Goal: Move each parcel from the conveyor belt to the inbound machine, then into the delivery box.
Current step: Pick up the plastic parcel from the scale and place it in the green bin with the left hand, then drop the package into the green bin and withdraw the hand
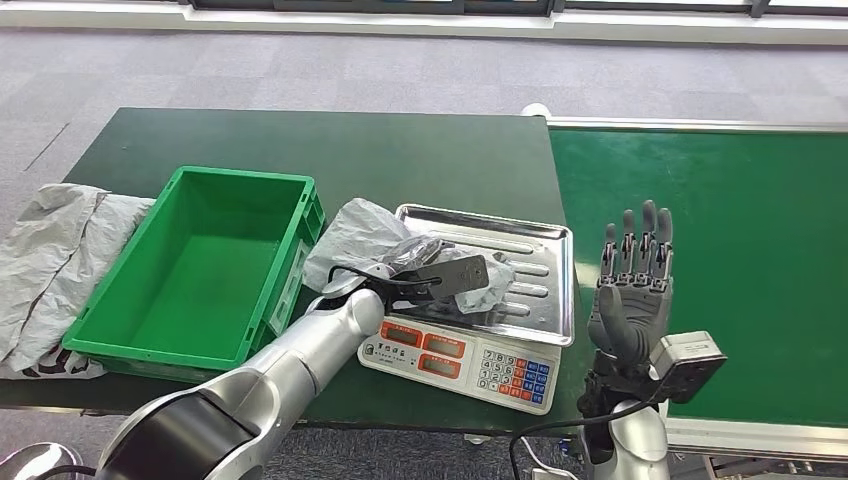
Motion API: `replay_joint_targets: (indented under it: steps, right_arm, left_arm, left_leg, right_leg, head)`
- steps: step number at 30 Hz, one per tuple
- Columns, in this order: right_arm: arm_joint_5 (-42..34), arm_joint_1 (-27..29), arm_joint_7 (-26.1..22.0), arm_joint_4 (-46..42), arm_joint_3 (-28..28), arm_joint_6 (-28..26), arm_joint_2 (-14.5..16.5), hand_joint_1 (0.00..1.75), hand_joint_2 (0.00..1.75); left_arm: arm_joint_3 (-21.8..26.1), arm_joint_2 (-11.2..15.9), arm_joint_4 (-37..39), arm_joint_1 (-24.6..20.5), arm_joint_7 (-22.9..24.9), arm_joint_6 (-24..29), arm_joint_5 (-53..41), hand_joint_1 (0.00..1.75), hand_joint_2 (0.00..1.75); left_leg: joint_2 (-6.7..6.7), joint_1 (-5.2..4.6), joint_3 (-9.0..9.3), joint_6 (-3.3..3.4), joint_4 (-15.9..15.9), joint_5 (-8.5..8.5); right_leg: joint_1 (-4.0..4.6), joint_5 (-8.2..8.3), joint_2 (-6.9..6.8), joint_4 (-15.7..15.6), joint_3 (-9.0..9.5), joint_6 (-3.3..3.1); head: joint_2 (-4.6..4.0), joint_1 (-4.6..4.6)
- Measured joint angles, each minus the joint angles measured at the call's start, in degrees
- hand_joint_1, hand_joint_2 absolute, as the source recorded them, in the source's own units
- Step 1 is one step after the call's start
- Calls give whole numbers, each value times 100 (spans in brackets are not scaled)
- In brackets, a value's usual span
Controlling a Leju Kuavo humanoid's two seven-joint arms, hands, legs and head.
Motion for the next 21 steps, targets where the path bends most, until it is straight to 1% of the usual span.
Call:
replay_joint_targets:
  steps: [2,5,7,8,11,14,17,19,21]
  right_arm:
    - [-30,29,0,1,0,-46,0,0,175]
    - [-86,93,0,0,0,-136,0,0,175]
    - [-139,142,0,-1,0,-219,-1,0,175]
    - [-174,171,0,-3,0,-255,-3,0,175]
    - [-266,297,0,-17,-2,-312,-17,0,175]
    - [-289,437,0,-52,-5,-324,-42,0,175]
    - [-247,510,0,-74,-7,-325,-57,0,175]
    - [-213,543,0,-79,-10,-325,-61,0,175]
    - [-198,588,0,-101,-15,-318,-62,0,175]
  left_arm:
    - [129,7,-80,-3,-654,766,65,175,175]
    - [441,8,-403,-13,-1675,2279,172,175,175]
    - [648,18,-752,-11,-2020,3000,203,175,175]
    - [747,40,-959,1,-2058,3209,215,175,175]
    - [1076,198,-1649,96,-1851,3665,3,175,175]
    - [1553,386,-2258,232,-1475,4012,-808,175,175]
    - [2085,482,-2768,401,-1211,4075,-1604,175,175]
    - [2509,507,-3095,531,-950,4079,-2264,175,175]
    - [2941,556,-3336,634,-761,4079,-2624,175,175]
  left_leg:
    - [0,0,-3,0,0,0]
    - [-1,0,-4,0,0,0]
    - [-1,0,-6,0,0,0]
    - [-1,0,-6,0,0,0]
    - [3,0,-6,0,-2,0]
    - [9,0,-5,-2,-3,0]
    - [6,6,-7,-4,-4,3]
    - [7,7,-8,-5,-4,3]
    - [11,6,-7,-5,-4,2]
  right_leg:
    - [0,0,0,0,-3,0]
    - [0,0,0,0,-5,0]
    - [0,0,-1,0,-4,0]
    - [0,0,-2,0,-4,0]
    - [1,0,1,0,-6,0]
    - [3,0,6,1,-11,-1]
    - [5,-1,5,2,-10,-2]
    - [4,-1,7,3,-10,-2]
    - [3,-1,13,4,-13,-2]
  head:
    - [0,0]
    - [0,0]
    - [0,0]
    - [0,0]
    - [0,0]
    - [0,-1]
    - [0,0]
    - [0,0]
    - [0,0]
